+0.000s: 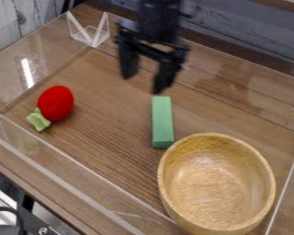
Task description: Move the red object to the right side of the table
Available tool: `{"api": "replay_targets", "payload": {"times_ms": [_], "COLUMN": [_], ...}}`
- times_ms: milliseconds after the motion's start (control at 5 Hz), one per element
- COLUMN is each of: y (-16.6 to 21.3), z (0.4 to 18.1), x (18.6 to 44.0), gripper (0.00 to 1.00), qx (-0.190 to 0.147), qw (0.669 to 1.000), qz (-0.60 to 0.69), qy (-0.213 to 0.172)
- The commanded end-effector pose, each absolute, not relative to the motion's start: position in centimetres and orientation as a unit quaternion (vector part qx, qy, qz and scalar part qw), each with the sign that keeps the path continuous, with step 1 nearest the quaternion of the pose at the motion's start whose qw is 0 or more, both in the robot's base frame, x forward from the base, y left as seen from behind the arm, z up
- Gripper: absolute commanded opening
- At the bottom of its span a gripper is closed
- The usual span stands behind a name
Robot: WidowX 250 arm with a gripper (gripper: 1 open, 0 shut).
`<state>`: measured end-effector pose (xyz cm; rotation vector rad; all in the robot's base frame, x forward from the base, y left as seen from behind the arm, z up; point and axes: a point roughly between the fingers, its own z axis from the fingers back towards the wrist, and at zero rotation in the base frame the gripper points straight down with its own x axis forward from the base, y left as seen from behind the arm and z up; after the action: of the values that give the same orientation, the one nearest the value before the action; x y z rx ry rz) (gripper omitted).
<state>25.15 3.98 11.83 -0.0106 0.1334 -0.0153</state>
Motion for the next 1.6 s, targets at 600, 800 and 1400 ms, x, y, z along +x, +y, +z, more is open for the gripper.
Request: {"api": "replay_targets", "payload": {"times_ms": [600,800,1400], "y": [17.7,18.7,18.4], "z": [10.3,8.4,4.4], "x": [20.5,20.4,22.4], "gripper": [1.00,1.00,1.00], "qx": [0.007,0.004,-0.006], "qw": [1.000,1.000,1.000], "qz": [0.018,0.015,-0.001], "qy": [-0.002,0.000,-0.006]}}
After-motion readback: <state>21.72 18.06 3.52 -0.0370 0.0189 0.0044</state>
